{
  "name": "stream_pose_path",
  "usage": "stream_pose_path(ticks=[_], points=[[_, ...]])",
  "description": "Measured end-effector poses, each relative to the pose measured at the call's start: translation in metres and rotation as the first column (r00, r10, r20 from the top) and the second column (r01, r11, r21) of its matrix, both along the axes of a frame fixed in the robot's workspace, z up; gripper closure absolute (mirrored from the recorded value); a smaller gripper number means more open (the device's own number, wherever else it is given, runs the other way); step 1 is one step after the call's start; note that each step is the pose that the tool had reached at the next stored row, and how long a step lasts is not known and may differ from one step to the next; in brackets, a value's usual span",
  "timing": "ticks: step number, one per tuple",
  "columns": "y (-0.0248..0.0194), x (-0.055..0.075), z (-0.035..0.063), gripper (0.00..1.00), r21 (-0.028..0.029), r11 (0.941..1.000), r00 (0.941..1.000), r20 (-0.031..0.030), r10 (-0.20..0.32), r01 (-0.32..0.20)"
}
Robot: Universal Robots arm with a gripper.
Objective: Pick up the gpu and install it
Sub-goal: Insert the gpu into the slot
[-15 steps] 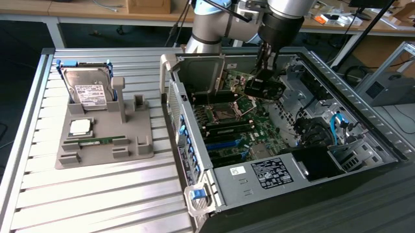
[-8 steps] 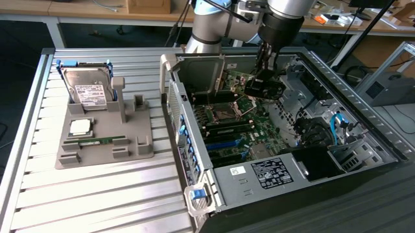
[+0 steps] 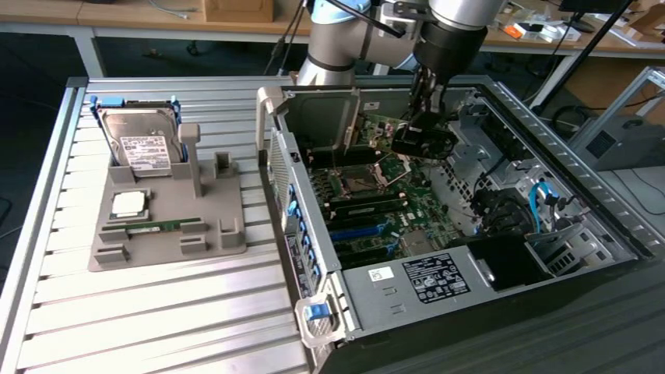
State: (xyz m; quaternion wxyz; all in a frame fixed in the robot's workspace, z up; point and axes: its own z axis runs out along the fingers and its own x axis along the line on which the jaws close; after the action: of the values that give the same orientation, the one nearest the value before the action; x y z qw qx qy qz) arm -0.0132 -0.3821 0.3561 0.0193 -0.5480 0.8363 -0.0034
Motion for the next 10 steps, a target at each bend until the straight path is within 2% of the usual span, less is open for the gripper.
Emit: stream_pose_path(ticks=[10], points=[[0.0000, 0.0000, -0.0002, 0.73, 0.0001, 0.9991, 0.9991, 0.0001, 0.042, -0.042]])
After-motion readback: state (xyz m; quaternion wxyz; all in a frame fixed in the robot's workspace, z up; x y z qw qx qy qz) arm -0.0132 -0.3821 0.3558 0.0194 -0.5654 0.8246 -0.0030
